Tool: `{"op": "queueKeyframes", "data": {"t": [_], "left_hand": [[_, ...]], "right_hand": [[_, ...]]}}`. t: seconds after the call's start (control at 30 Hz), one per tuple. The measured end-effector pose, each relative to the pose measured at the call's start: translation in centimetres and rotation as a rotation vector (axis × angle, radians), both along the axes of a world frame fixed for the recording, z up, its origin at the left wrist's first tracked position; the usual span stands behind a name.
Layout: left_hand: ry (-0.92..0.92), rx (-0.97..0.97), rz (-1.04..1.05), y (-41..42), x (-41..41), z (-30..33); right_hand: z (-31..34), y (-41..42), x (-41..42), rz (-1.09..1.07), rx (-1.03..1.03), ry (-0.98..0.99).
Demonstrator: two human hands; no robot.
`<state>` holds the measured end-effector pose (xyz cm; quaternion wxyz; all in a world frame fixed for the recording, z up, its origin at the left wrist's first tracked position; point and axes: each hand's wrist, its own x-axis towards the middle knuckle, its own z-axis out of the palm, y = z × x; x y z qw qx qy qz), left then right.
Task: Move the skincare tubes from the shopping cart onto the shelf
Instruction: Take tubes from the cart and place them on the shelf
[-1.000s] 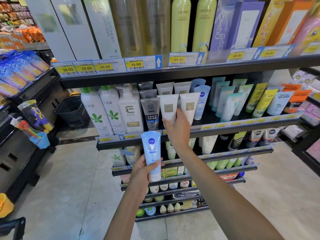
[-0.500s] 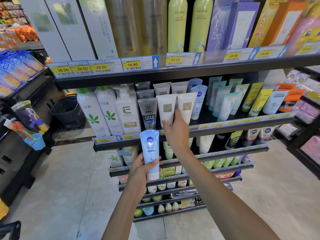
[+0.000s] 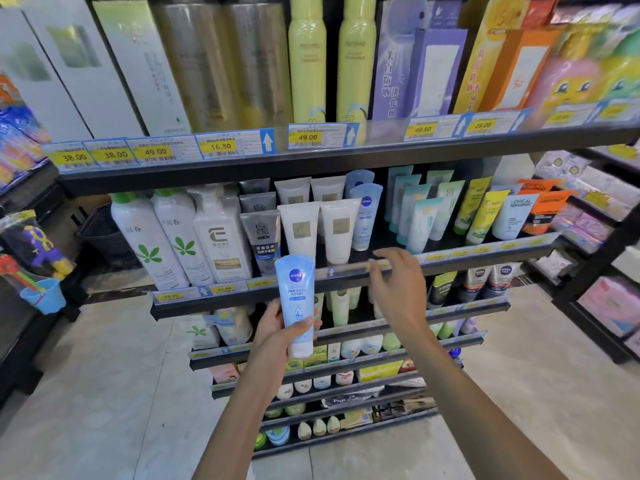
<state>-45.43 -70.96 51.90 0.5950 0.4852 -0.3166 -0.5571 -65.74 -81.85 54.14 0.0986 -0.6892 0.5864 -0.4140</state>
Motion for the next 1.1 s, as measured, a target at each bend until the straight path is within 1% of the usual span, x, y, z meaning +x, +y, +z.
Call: {"op": "queueKeyframes", "data": {"t": [0.17, 0.27, 0.43, 0.5, 0.57, 0.63, 0.73, 0.8, 0.87, 1.0, 1.1], "left_hand": [[-0.045, -0.019, -0.006, -1.7, -4.8, 1.1], [-0.065, -0.028, 0.047, -2.8, -8.3, 1.8], [-0.142, -0.074, 0.15, -5.4, -13.8, 3.4], [-0.179, -0.098, 0.2, -6.6, -15.6, 4.2], [-0.211, -0.103, 0.25, -7.9, -16.9, 4.8], [-0.253, -0.1, 0.298, -9.1, -17.8, 5.2], [-0.321, -0.122, 0.37, -10.8, -18.5, 5.7], [-0.36, -0.129, 0.414, -11.9, -18.7, 5.9], [-0.444, -0.132, 0.466, -12.8, -18.8, 6.3], [-0.605, -0.15, 0.513, -14.1, -18.7, 6.6], [-0.663, -0.147, 0.529, -14.8, -18.7, 6.2]], "right_hand": [[-1.4, -3.2, -7.4, -0.043, -0.042, 0.102], [-2.0, -5.0, -11.2, -0.035, -0.081, 0.195], [-2.4, -9.1, -15.5, 0.1, -0.089, 0.44], [-2.6, -10.4, -16.6, 0.157, -0.137, 0.532], [-2.8, -11.2, -17.2, 0.199, -0.195, 0.572], [-3.0, -11.5, -17.7, 0.229, -0.242, 0.576], [-3.5, -11.6, -18.1, 0.249, -0.294, 0.53], [-3.8, -11.6, -18.1, 0.253, -0.297, 0.493], [-4.0, -11.7, -18.0, 0.255, -0.292, 0.467], [-4.3, -11.7, -18.0, 0.237, -0.302, 0.481], [-4.3, -11.6, -17.9, 0.234, -0.312, 0.469]]}}
